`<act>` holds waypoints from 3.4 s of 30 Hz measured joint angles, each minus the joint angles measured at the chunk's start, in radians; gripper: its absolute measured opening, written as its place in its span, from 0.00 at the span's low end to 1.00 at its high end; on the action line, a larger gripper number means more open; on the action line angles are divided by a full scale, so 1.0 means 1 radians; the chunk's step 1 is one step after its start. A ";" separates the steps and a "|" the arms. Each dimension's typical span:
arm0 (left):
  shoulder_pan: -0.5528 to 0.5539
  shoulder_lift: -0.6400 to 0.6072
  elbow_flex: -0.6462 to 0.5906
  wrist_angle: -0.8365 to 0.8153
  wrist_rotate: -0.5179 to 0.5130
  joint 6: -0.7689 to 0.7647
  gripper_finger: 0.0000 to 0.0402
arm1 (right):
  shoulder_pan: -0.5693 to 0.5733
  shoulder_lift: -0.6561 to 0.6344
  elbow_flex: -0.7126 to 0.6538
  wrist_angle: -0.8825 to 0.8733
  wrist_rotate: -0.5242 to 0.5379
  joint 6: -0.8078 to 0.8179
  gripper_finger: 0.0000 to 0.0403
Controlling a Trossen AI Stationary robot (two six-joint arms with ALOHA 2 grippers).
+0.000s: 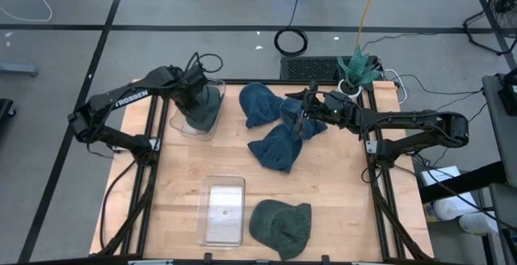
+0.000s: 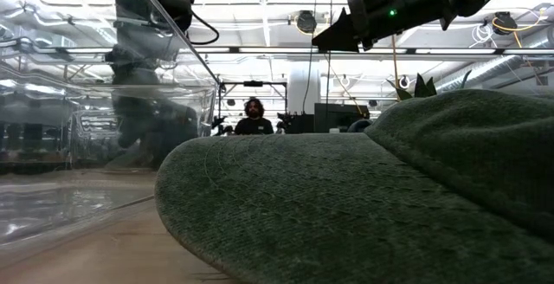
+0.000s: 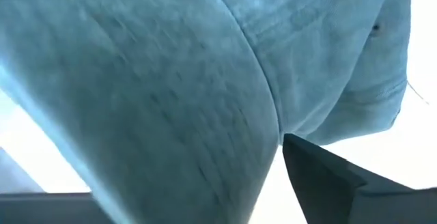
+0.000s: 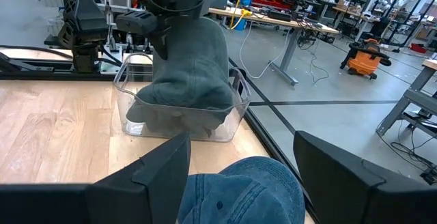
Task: Pick & Place hat
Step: Put the top green cap into the top transparent bin
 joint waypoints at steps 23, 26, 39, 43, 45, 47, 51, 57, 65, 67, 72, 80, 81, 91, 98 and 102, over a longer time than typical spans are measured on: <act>0.000 -0.001 0.000 -0.184 -0.347 -0.031 0.64 | 0.000 0.000 0.000 0.000 0.000 0.011 0.61; 0.000 -0.001 0.000 -0.184 -0.370 -0.034 0.64 | 0.000 0.000 0.000 0.000 0.000 0.011 0.61; 0.195 -0.001 0.000 -0.177 -0.232 -0.143 0.51 | 0.000 0.000 0.000 0.000 -0.003 0.011 0.61; 0.324 -0.001 0.000 -0.048 0.026 0.032 0.39 | 0.000 0.000 0.000 -0.001 -0.004 0.011 0.61; 0.364 -0.001 0.000 -0.021 0.108 0.065 0.34 | 0.001 0.000 0.000 -0.006 -0.004 0.011 0.61; 0.377 -0.001 0.000 -0.016 0.150 0.089 0.31 | 0.001 0.000 0.000 -0.011 -0.004 0.011 0.61; 0.387 -0.001 0.000 -0.013 0.188 0.131 0.28 | 0.002 0.000 0.000 -0.023 -0.004 0.011 0.61; 0.397 -0.001 0.000 -0.006 0.249 0.180 0.24 | 0.002 0.000 0.000 -0.023 -0.005 0.011 0.61; 0.397 -0.001 -0.040 0.044 0.282 0.234 0.03 | 0.002 0.000 0.000 -0.023 -0.005 0.011 0.61; 0.397 -0.001 -0.046 0.047 0.286 0.259 0.04 | 0.002 0.000 0.000 -0.023 -0.005 0.011 0.61; 0.399 -0.001 -0.034 0.053 0.377 0.303 0.02 | 0.002 0.000 0.000 -0.022 -0.005 0.011 0.61; 0.398 -0.006 0.000 0.055 0.480 0.343 0.01 | 0.002 0.000 0.000 -0.022 -0.005 0.011 0.61; 0.398 -0.010 0.009 0.055 0.492 0.349 0.00 | 0.001 0.000 0.000 -0.022 -0.005 0.011 0.61; 0.398 -0.143 0.154 0.058 0.649 0.344 0.00 | 0.001 0.000 0.000 -0.022 -0.004 0.011 0.61; 0.393 -0.271 0.245 0.205 0.943 0.285 0.00 | 0.001 0.000 0.000 -0.022 -0.004 0.011 0.61; 0.361 -0.326 0.248 0.304 0.900 0.147 0.00 | 0.001 0.000 0.000 -0.022 -0.005 0.025 0.61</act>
